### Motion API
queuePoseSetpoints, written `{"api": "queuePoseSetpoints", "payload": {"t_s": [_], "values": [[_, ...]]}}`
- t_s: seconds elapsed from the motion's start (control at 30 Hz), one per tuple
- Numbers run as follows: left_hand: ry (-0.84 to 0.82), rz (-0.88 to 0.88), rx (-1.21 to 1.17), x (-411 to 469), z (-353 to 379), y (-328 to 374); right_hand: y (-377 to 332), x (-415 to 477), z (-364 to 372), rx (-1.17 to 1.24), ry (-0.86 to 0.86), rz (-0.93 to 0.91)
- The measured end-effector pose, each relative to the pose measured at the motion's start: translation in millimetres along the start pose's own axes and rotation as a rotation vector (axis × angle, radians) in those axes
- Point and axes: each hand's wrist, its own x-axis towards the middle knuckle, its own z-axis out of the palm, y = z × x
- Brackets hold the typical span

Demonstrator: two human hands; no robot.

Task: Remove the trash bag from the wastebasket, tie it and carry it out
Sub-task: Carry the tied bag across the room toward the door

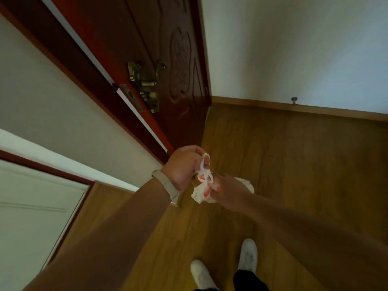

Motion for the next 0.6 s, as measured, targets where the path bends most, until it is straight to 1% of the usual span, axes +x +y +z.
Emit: {"api": "queuePoseSetpoints", "payload": {"t_s": [0.17,0.37,0.53,0.6], "values": [[-0.012,-0.034,-0.039,42.3,-9.8,-31.4,26.6,45.9,20.3,-0.056,-0.036,0.014],[-0.002,-0.138,-0.272,103.7,-18.8,-88.2,56.1,100.9,65.1,-0.080,-0.078,0.054],[-0.025,-0.179,-0.537,159.4,-42.8,-169.1,93.4,147.2,134.3,-0.080,-0.129,0.064],[-0.066,-0.160,-0.575,183.9,-53.0,-209.7,113.3,167.4,165.8,-0.107,-0.136,0.054]]}}
